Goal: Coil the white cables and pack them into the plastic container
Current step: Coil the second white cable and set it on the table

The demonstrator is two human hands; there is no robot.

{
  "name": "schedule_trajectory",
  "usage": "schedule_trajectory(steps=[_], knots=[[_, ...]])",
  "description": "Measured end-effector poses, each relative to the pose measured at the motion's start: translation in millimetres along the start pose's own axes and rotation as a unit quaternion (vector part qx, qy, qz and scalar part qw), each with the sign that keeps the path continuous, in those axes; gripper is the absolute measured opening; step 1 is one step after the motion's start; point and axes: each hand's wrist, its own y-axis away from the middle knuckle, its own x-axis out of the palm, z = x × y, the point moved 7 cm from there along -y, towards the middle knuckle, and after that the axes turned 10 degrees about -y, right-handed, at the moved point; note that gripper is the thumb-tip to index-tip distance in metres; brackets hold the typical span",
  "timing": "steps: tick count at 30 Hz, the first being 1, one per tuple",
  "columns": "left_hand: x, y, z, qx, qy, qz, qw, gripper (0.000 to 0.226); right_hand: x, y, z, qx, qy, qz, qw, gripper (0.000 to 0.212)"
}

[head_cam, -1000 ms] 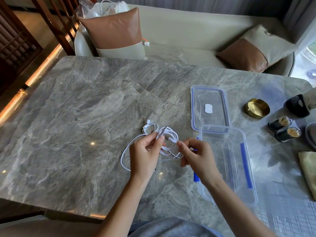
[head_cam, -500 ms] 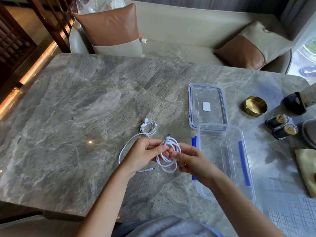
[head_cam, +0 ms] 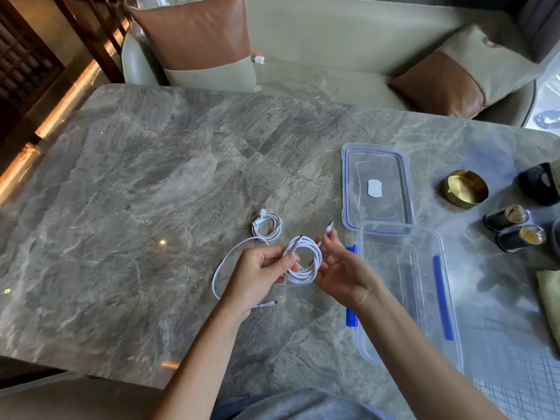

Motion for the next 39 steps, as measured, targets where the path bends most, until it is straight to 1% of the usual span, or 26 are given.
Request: schedule_trajectory(steps=[4,5,7,8,10,12,13,16,18,21,24,26,28,30,32,33,35,37,38,39], knots=[[-1.4,-9.4,4.1,-0.015,0.017,0.015,1.0,0.02,-0.4,-13.1,14.9,-0.03,-0.042,0.004,0.999,0.021],[-1.5,-12.3,6.1,-0.024,0.026,0.016,0.999,0.019,-0.6,-15.7,17.0,-0.037,-0.029,0.013,0.999,0.018],[-1.2,-19.0,13.1,-0.049,0.055,0.01,0.997,0.018,0.6,-19.9,20.6,-0.048,0.038,0.036,0.997,0.013],[-0.6,-22.5,17.8,-0.064,0.073,0.001,0.995,0.018,0.1,-21.1,22.0,-0.051,0.073,0.042,0.995,0.014],[0.9,-30.1,28.6,-0.098,0.109,-0.025,0.989,0.015,-4.5,-22.9,23.7,-0.05,0.142,0.043,0.988,0.026],[4.8,-38.6,38.0,-0.121,0.125,-0.046,0.984,0.014,-12.3,-24.9,21.9,-0.042,0.238,0.037,0.97,0.039],[7.0,-43.2,41.8,-0.128,0.123,-0.055,0.983,0.014,-17.3,-26.6,21.2,-0.042,0.274,0.022,0.961,0.042],[12.9,-57.7,52.0,-0.14,0.1,-0.082,0.982,0.015,-28.1,-35.8,28.2,-0.07,0.3,-0.05,0.95,0.051],[15.0,-68.6,57.9,-0.143,0.081,-0.104,0.981,0.015,-24.2,-43.5,36.8,-0.097,0.303,-0.065,0.946,0.053],[21.6,-87.7,61.9,-0.15,0.082,-0.119,0.978,0.011,-9.0,-56.7,50.4,-0.164,0.338,-0.051,0.925,0.044],[29.1,-107.3,57.7,-0.143,0.103,-0.121,0.977,0.022,9.7,-68.9,66.2,-0.251,0.382,-0.033,0.889,0.023],[32.4,-116.9,53.2,-0.142,0.145,-0.123,0.971,0.025,20.2,-77.3,78.7,-0.299,0.408,-0.023,0.862,0.023],[33.7,-123.0,53.2,-0.151,0.162,-0.123,0.967,0.026,24.2,-88.5,87.5,-0.32,0.425,-0.026,0.846,0.025],[36.1,-124.2,60.1,-0.168,0.134,-0.118,0.969,0.033,19.1,-103.5,89.6,-0.316,0.44,-0.048,0.839,0.026],[39.2,-117.3,70.6,-0.177,0.071,-0.122,0.974,0.041,7.4,-119.1,88.1,-0.303,0.477,-0.088,0.82,0.025],[40.5,-111.0,74.9,-0.17,0.035,-0.13,0.976,0.042,0.8,-125.0,87.8,-0.295,0.501,-0.111,0.806,0.025],[45.5,-97.5,81.2,-0.138,-0.026,-0.125,0.982,0.033,-9.4,-133.5,87.2,-0.278,0.528,-0.143,0.79,0.025],[58.2,-85.2,88.9,-0.121,-0.064,-0.067,0.988,0.021,-12.0,-136.5,87.0,-0.269,0.553,-0.156,0.773,0.027],[64.2,-79.3,92.8,-0.115,-0.102,-0.035,0.988,0.018,-10.8,-136.6,87.2,-0.268,0.564,-0.159,0.765,0.029],[68.2,-74.1,96.1,-0.104,-0.165,-0.014,0.981,0.02,-9.3,-137.2,87.2,-0.269,0.57,-0.158,0.76,0.029]])
